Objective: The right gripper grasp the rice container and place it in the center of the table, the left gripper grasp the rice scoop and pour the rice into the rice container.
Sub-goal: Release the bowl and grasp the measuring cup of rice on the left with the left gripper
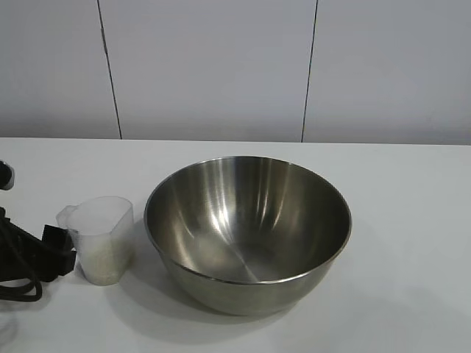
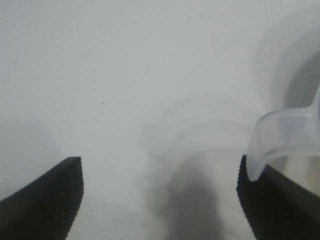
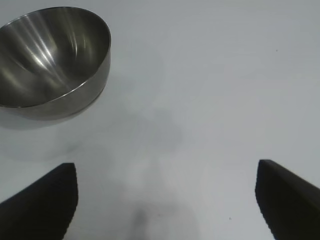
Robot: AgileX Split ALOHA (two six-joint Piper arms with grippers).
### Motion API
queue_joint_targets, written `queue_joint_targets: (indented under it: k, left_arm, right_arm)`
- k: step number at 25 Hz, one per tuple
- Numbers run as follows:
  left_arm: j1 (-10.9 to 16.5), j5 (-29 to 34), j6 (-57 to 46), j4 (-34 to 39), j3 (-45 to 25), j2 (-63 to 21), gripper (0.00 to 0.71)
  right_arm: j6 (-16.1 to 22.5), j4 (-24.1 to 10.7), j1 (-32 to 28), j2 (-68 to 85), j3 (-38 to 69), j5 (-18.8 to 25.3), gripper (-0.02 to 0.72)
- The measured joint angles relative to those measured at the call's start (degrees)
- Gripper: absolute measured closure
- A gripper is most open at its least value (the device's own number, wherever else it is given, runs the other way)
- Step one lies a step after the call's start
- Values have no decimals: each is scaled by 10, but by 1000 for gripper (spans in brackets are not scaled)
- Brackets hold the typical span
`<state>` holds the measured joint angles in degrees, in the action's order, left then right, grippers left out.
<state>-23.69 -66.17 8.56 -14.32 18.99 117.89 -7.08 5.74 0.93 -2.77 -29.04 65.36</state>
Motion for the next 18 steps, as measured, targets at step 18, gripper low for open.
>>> queue_joint_targets:
  k: [18]
  left_arm:
    - [22, 0, -8, 60, 0, 0, 142]
  right_arm:
    - [0, 0, 0, 0, 0, 0, 42]
